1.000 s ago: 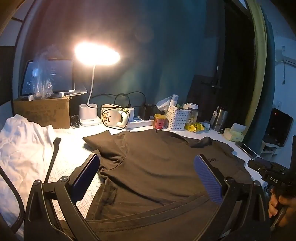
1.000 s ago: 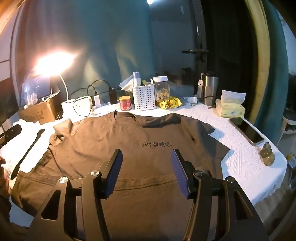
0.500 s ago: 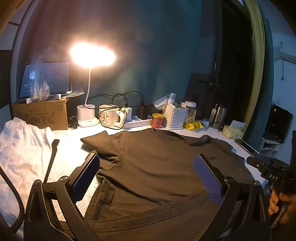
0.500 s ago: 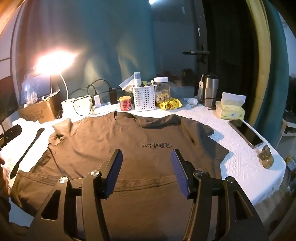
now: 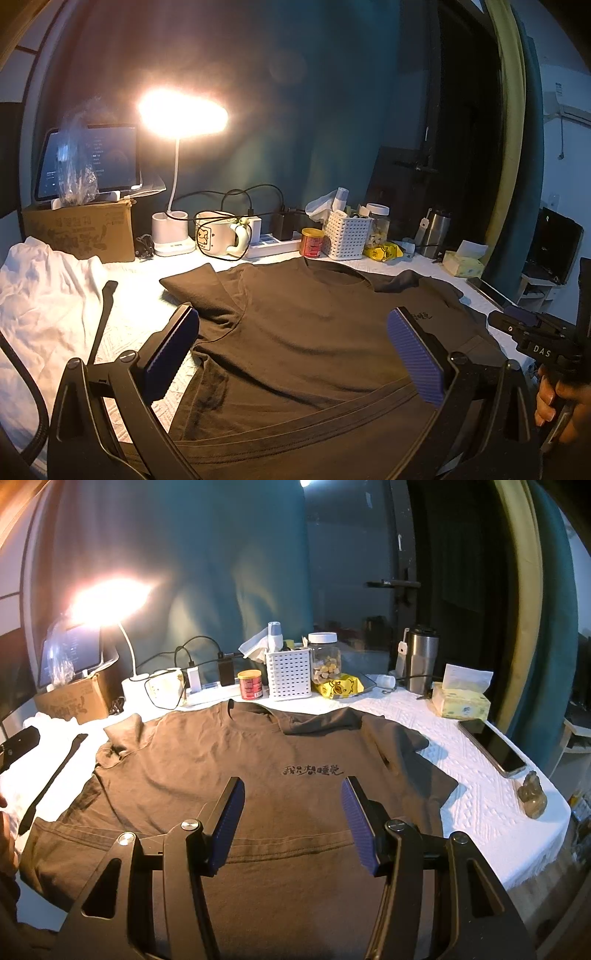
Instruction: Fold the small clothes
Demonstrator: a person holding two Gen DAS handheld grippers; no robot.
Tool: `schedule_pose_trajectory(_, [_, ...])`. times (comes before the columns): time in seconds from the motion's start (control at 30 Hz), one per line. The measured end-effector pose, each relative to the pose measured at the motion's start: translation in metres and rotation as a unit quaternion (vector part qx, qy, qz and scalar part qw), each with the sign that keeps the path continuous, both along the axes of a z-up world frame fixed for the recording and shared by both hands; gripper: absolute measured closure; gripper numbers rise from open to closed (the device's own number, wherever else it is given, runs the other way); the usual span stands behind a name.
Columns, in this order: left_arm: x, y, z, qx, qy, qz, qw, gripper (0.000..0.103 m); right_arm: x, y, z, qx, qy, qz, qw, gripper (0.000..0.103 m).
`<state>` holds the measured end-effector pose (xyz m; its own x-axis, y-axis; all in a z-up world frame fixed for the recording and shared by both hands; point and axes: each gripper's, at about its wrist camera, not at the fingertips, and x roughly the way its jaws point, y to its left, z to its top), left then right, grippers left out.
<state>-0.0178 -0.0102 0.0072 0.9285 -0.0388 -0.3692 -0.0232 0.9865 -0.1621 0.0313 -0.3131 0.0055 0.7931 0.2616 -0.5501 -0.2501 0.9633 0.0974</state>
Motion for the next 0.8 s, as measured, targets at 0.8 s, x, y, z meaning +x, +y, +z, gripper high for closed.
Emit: schedule_pose_trajectory(0.8, [0.0002,0.0019,-0.0010,0.003,-0.002,0.002,1.0000,0.002,0.0025,-0.0015,-0.0040,-0.003,0.002,-0.003,1.000,0.045])
